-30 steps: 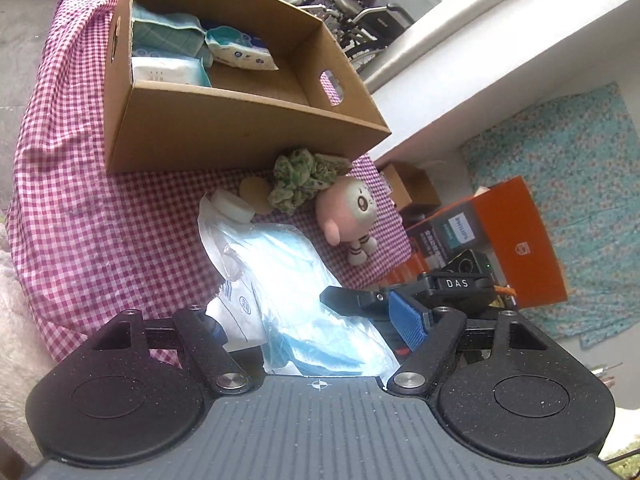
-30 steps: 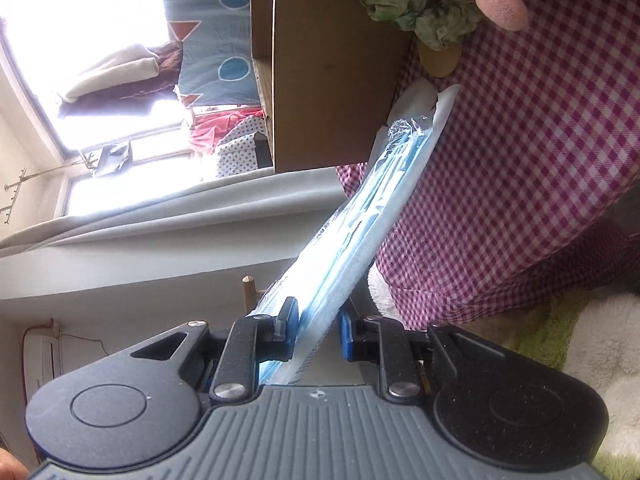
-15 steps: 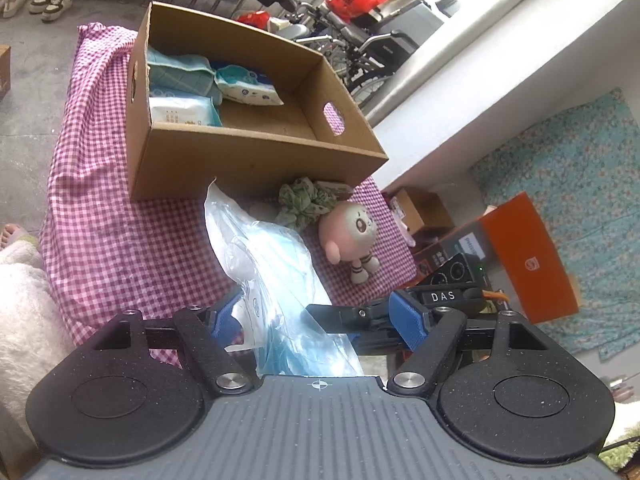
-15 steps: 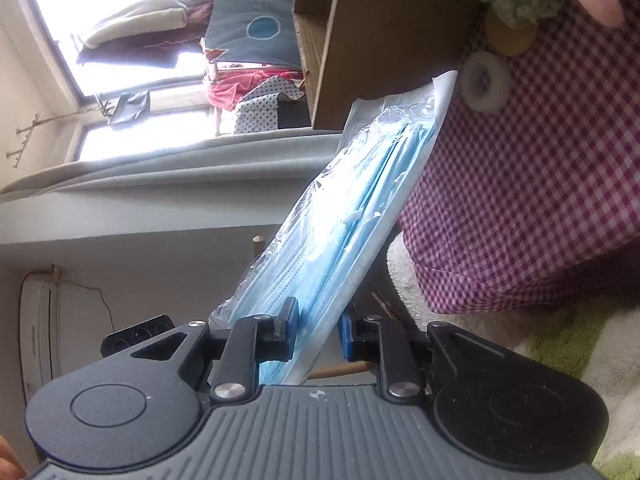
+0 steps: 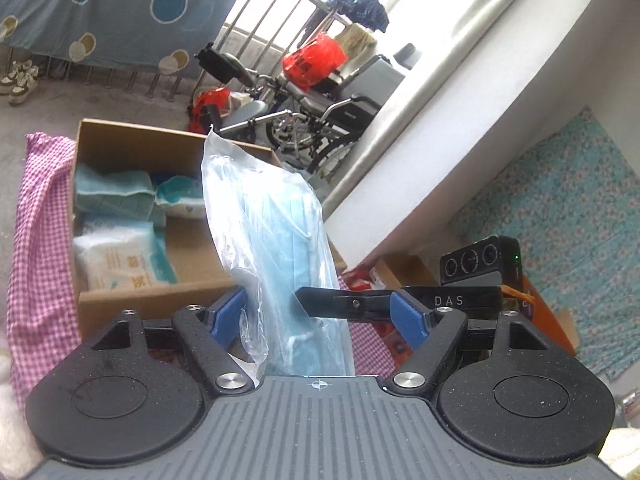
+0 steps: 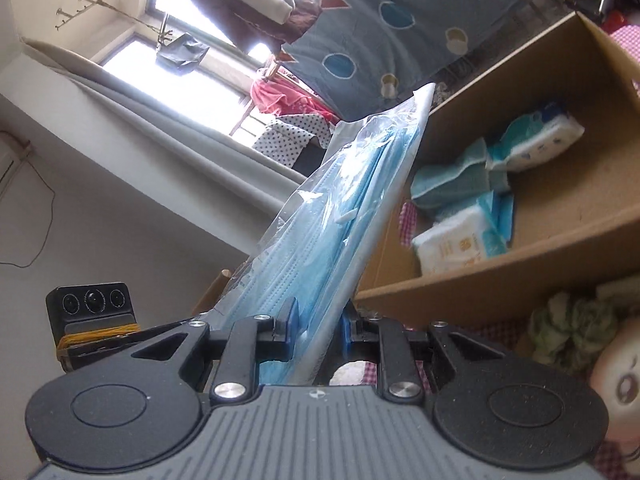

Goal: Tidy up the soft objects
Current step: 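Carry the face-mask pack with the right gripper over the cardboard box, then lower the face-mask pack into the box and open the right gripper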

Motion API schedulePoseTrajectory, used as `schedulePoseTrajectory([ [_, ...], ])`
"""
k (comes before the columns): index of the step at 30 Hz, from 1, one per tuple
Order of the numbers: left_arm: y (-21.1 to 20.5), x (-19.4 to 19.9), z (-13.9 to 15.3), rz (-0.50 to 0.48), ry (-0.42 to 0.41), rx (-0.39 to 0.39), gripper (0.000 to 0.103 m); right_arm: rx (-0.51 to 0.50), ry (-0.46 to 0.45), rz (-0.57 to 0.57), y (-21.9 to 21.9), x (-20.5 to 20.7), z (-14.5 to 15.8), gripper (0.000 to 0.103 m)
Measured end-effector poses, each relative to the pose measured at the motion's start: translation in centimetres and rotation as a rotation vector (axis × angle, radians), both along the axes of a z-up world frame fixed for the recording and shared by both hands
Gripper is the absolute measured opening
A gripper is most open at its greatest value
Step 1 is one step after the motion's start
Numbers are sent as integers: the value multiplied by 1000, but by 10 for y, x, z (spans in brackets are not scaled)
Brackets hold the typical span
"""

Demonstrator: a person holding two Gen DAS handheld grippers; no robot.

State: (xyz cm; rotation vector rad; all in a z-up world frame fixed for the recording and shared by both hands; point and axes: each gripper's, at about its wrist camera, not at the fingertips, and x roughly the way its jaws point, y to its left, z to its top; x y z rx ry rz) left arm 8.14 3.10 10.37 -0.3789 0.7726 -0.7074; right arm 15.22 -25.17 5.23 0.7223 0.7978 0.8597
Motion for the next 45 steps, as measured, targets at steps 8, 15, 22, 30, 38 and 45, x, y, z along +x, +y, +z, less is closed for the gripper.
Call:
schedulePoseTrajectory([
  [8, -64, 111, -26, -10, 46, 10, 77, -174, 30, -67, -60, 100, -5, 22],
  [15, -109, 184, -90, -60, 219, -16, 77, -431, 42, -93, -81, 165, -30, 22],
  [22, -139, 210, -131, -91, 319, 12, 76, -609, 17, -111, -77, 175, -40, 22],
  [30, -143, 214, -138, -69, 322, 64, 90, -736, 8, -137, -69, 180, -44, 26],
  [38, -134, 208, -131, -41, 295, 83, 98, -817, -14, -169, -58, 178, -38, 28],
  [45, -104, 176, -106, -8, 200, 79, 100, -916, -117, -214, -47, 176, -19, 48],
])
